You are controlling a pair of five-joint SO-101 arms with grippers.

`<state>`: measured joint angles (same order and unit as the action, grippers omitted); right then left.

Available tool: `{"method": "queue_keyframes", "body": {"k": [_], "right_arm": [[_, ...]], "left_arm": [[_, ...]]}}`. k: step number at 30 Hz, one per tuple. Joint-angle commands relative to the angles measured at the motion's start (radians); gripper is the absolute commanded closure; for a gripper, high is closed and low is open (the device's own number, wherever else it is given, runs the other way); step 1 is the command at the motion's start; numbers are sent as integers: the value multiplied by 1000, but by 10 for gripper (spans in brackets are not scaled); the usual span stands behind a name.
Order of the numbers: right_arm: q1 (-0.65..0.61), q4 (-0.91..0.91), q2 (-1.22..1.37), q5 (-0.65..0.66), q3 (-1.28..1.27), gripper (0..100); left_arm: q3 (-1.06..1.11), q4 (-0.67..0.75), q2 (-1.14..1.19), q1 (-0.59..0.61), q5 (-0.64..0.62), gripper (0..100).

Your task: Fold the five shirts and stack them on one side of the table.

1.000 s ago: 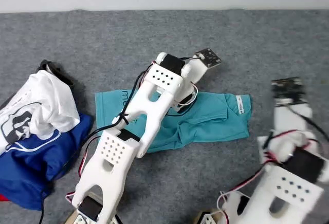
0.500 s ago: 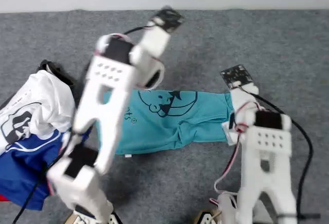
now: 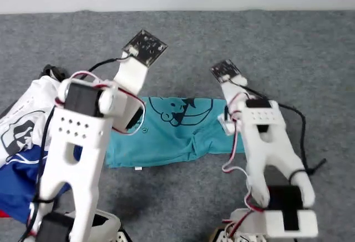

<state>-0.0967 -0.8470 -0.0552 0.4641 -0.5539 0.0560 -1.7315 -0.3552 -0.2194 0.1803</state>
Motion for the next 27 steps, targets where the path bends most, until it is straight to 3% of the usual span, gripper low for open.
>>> {"method": "queue_keyframes", "body": {"k": [1, 5, 9, 13, 17, 21, 27], "right_arm": [[-33, 18, 84, -9, 164, 989], [-38, -18, 176, -9, 285, 989], [-39, -220, 182, -11, 358, 989], [-39, -489, 183, -69, 431, 989], [-81, -615, 193, -87, 436, 989], [-139, -576, 196, -87, 379, 989], [-151, -315, 232, -87, 183, 989]], "left_arm": [[15, -8, -69, 8, -8, 994], [31, -12, -114, 8, -8, 994], [53, -14, -170, 20, -5, 994], [58, -20, -235, 143, -8, 994], [58, -20, -290, 299, -8, 994], [58, -20, -322, 416, -6, 994], [111, -20, -331, 489, -3, 994]]}}
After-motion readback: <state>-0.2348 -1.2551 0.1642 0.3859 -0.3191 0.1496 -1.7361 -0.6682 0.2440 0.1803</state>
